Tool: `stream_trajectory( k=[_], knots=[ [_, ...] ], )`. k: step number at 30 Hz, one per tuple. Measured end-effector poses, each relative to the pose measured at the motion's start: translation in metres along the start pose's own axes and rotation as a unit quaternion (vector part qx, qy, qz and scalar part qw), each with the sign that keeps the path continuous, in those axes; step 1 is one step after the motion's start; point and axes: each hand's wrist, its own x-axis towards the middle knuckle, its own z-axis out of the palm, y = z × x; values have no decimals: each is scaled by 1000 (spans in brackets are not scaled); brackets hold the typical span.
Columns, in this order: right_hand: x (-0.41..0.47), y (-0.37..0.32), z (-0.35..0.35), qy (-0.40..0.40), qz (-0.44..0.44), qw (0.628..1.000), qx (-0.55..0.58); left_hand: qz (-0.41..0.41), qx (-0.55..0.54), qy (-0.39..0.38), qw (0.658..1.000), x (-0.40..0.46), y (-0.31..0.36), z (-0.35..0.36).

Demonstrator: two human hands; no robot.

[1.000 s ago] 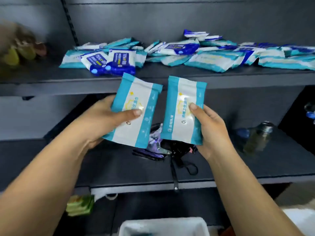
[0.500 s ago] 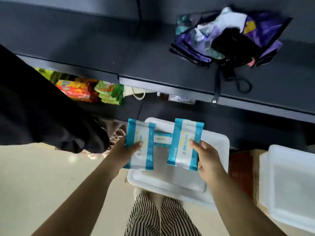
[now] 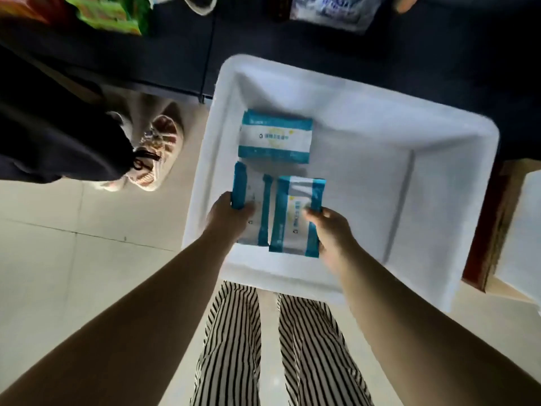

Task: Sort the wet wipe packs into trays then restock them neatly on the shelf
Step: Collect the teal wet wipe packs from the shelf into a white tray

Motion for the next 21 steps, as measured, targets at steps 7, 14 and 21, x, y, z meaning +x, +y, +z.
stream_trajectory(
  k=[7, 14, 21],
  knots=[
    [35, 1, 16, -8, 13, 998, 63, 78, 63, 27, 995, 5, 9, 5],
    [29, -1, 52, -29, -33, 998, 45, 275, 112, 227, 928, -46, -6, -36],
    [32, 2, 89, 32, -103, 978, -176, 107, 122, 168, 972, -28, -22, -47]
  ],
)
